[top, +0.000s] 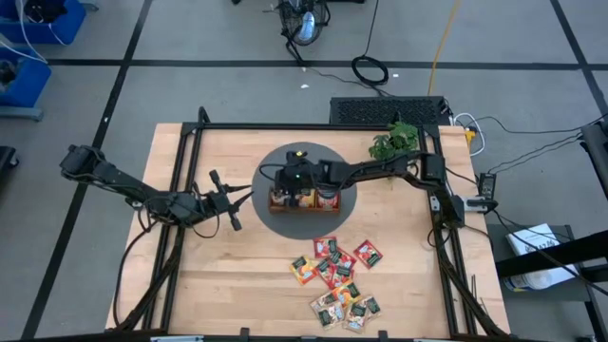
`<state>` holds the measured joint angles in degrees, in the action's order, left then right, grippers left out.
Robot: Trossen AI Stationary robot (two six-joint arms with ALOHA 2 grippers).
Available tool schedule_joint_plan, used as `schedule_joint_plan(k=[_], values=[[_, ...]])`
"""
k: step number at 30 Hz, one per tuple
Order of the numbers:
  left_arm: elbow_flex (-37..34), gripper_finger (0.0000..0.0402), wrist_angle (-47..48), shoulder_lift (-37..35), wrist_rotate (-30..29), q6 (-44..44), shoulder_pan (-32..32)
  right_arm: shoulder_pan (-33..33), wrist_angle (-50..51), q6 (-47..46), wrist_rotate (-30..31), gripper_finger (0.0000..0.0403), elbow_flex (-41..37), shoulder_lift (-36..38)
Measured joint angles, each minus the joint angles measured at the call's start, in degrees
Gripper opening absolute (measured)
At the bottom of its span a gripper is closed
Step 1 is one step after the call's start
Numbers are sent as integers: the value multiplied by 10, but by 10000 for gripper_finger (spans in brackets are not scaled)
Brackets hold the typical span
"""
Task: Pick & Place Tea
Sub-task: Adjust the brown tea bags into the left section of wooden organizer, then put the red tea bag into the right section of the wooden organizer
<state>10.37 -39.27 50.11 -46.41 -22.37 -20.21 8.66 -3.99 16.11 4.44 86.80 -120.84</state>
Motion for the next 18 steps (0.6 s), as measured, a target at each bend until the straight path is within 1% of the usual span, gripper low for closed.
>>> schedule_joint_plan(k=[7, 11, 14, 16, 18], values=[[0, 88, 1, 0, 0, 0, 0, -2, -10, 11, 1, 100, 0, 18], [0, 88, 4, 0, -1, 0, 0, -5, 37, 15, 13, 100, 0, 38], [0, 88, 6, 0, -1, 0, 0, -12, 106, 2, 29, 100, -1, 76], [0, 88, 6, 0, -1, -4, 0, -17, 146, -10, 11, 100, -11, 113], [0, 88, 6, 0, -2, -11, 0, -23, 161, -20, -23, 97, -44, 163]])
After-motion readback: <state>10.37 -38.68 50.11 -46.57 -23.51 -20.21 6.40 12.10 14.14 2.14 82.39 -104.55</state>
